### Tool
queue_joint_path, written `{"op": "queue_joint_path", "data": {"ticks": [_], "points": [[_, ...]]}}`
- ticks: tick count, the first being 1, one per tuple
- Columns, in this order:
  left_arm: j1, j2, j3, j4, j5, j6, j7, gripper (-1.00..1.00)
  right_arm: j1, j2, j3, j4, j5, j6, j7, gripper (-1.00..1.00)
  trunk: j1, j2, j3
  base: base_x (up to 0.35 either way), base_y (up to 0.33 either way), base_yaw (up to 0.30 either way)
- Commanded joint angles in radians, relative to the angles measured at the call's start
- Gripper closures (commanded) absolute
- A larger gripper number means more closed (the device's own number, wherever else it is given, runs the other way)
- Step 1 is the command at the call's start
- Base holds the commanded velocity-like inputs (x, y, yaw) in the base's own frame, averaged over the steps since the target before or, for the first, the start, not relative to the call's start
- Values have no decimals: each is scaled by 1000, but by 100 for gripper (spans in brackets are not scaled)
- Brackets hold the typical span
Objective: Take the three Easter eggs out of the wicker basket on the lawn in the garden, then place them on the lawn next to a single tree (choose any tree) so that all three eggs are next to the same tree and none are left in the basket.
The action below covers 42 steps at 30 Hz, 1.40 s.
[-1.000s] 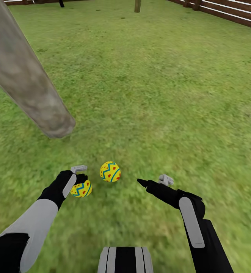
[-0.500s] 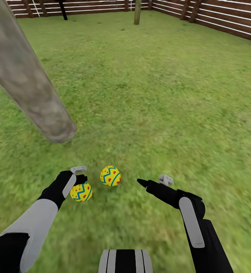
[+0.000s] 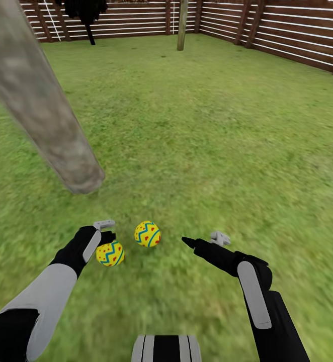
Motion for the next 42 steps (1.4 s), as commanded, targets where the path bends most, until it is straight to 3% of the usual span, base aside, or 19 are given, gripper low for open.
{"op": "queue_joint_path", "data": {"ticks": [1,17,42], "points": [[0,0,-2,-2,10,4,7,-100,-1,1,-2,-1,-2,5,-1,-100,-1,0,3,-241,0,0],[0,0,-3,-7,9,4,9,-100,-1,1,-3,-1,-1,5,-2,-100,-8,4,65,-154,0,9],[0,0,-2,-8,9,5,12,-100,-1,1,-2,1,1,5,-7,-100,-19,10,162,-324,0,272]]}}
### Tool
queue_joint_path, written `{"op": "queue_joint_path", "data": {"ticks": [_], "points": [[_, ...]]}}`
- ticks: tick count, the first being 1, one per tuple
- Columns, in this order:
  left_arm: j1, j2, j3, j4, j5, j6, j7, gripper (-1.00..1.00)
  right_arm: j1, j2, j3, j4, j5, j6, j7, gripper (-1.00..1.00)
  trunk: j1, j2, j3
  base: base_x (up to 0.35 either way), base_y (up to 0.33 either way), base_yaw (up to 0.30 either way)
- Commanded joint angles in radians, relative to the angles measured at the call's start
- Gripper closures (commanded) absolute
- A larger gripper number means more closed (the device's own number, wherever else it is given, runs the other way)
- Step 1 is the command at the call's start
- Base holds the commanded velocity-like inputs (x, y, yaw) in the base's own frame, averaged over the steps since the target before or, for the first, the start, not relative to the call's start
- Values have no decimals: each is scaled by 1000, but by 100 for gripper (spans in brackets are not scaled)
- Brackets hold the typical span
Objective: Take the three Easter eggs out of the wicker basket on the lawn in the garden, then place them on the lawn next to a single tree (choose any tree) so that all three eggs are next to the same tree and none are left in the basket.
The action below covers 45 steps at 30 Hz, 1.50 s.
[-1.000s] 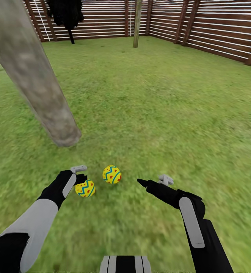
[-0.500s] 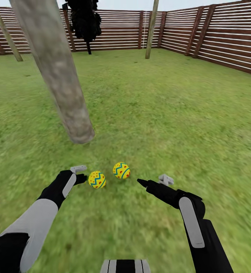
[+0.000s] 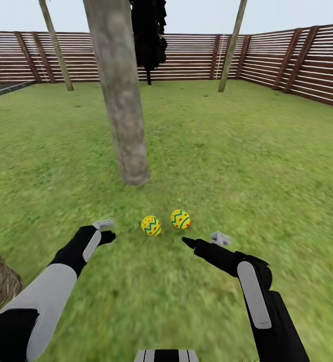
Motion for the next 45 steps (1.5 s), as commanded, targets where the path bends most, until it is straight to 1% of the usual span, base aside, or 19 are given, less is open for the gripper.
{"op": "queue_joint_path", "data": {"ticks": [1,10,23,36,45], "points": [[0,0,-2,-1,11,4,8,-100,0,1,-2,-1,-2,5,-1,-100,-1,0,3,-340,0,286],[0,0,0,0,10,5,8,-100,0,1,-2,-1,1,5,-2,-100,-5,2,38,-255,0,280],[0,0,-6,-2,10,7,8,-100,1,1,-1,-1,3,5,-2,-100,-11,5,88,-26,0,251],[0,-3,-9,-5,10,5,8,-100,1,1,-1,-1,3,5,-2,-100,-17,8,139,0,0,30],[0,-4,-9,-41,10,6,8,-100,0,1,-1,-1,3,5,-2,-100,-21,10,173,0,0,0]]}}
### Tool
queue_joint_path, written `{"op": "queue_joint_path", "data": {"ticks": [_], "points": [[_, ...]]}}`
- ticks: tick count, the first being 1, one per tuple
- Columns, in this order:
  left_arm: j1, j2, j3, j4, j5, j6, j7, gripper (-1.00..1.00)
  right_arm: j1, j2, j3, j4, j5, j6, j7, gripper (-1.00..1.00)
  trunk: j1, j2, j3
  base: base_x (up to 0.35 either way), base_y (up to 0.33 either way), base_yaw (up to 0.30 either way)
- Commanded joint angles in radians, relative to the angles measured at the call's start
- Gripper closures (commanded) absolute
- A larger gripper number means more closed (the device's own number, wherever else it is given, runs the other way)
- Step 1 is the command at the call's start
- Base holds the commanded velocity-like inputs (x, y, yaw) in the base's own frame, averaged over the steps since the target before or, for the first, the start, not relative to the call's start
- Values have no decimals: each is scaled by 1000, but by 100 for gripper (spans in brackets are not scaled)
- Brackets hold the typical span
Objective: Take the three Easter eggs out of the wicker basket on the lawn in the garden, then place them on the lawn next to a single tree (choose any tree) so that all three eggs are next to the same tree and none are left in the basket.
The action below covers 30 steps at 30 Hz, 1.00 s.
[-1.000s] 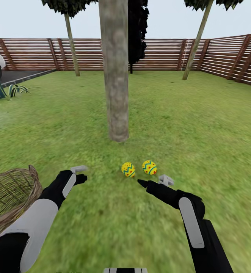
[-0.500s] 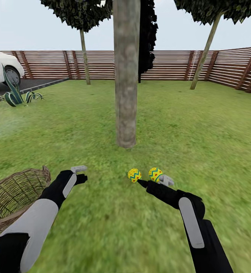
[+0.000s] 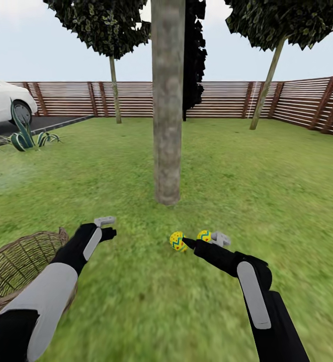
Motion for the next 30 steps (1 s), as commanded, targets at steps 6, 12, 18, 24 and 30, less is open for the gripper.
{"op": "queue_joint_path", "data": {"ticks": [6,12,18,24,30], "points": [[0,2,-3,-14,11,4,8,-100,0,1,-2,-1,-3,5,-1,-100,-3,1,22,0,0,0],[0,2,-3,-15,11,5,7,-100,0,1,-2,-1,-3,5,-1,-100,-6,3,46,0,0,0],[0,2,-3,-15,11,5,8,-100,0,1,-1,-1,-3,5,-1,-100,-8,4,69,0,0,0],[0,3,-3,-15,11,5,7,-100,0,1,-1,-1,1,5,-2,-100,-11,5,92,0,0,0],[0,3,-3,-15,11,5,7,-100,0,1,0,-1,2,5,-2,-100,-14,7,115,-4,0,0]]}}
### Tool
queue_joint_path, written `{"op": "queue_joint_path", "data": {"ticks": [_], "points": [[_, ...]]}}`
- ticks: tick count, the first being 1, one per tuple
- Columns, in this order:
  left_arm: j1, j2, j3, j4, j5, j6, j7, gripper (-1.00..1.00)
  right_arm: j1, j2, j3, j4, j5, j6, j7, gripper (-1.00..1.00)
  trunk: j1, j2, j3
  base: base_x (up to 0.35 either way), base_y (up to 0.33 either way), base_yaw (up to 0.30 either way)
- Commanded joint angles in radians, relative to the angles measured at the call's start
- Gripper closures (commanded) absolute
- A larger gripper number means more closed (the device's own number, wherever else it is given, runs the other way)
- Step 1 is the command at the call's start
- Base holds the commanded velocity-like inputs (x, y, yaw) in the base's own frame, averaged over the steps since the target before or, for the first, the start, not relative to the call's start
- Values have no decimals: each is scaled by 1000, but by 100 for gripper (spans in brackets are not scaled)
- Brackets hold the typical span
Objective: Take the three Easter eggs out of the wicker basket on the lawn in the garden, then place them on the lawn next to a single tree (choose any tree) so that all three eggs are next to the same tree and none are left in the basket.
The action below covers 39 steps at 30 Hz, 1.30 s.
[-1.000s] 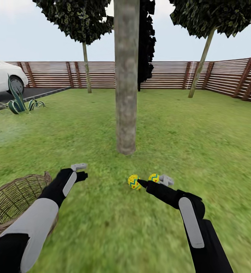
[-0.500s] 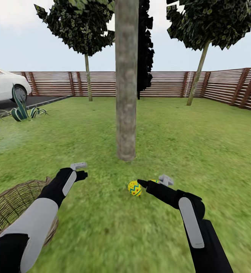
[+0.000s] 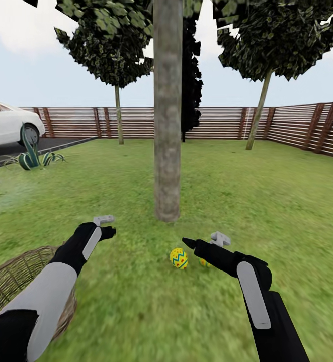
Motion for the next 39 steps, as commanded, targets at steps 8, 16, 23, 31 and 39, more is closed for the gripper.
{"op": "queue_joint_path", "data": {"ticks": [8,16,23,31,39], "points": [[0,2,2,-1,12,4,8,-100,-1,1,-2,-1,-3,5,-1,-100,-4,2,30,-114,0,18],[0,2,4,-1,11,4,8,-100,0,1,-2,-1,-3,5,-2,-100,-14,17,62,-89,0,200],[0,2,2,-1,11,4,8,-100,0,1,-1,-1,-3,5,-1,-100,-41,66,84,-9,0,57],[0,2,1,-1,11,4,8,-100,0,1,19,-1,-1,5,-2,-100,-72,122,109,-1,0,146],[0,2,4,-1,11,6,8,-100,0,1,28,-1,0,5,-2,-100,-102,178,134,0,0,275]]}}
